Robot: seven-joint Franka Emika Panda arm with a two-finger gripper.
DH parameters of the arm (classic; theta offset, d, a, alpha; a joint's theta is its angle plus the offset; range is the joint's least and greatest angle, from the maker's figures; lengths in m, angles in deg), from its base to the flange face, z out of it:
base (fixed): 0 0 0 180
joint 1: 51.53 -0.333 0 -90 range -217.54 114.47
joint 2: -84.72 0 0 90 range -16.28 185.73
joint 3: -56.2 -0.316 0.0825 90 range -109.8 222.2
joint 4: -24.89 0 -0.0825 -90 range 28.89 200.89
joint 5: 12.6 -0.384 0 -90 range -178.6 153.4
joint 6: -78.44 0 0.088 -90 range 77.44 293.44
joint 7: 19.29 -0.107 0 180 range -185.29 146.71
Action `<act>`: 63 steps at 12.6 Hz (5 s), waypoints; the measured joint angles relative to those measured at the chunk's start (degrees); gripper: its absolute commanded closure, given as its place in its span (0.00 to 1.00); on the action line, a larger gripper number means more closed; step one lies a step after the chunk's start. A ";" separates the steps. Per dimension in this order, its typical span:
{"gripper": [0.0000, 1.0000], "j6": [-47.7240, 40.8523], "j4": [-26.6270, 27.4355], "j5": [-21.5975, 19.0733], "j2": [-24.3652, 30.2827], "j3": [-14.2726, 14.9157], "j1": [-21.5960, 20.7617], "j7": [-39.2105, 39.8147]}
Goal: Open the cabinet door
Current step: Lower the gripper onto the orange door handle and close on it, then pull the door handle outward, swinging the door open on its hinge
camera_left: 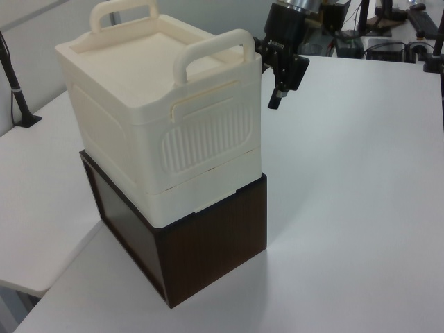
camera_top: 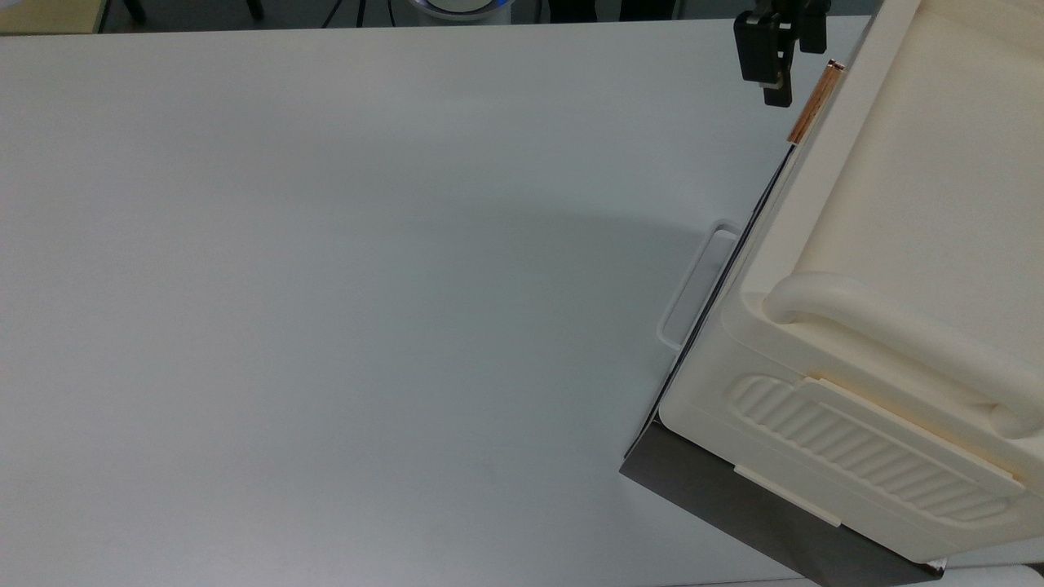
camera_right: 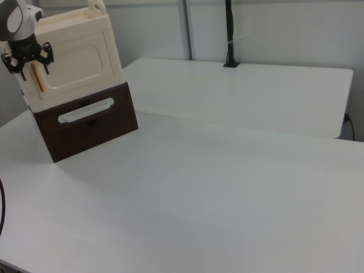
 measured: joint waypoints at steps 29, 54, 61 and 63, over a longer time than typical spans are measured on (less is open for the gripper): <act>0.38 -10.38 -1.58 2.71 1.79 -0.17 3.70 0.30; 0.26 -5.26 -4.53 -1.16 1.99 -1.31 0.32 -5.58; 0.18 -5.26 -4.33 -0.25 1.77 -0.10 5.28 -5.59; 0.17 -5.59 -4.03 0.10 1.77 0.36 7.48 -5.59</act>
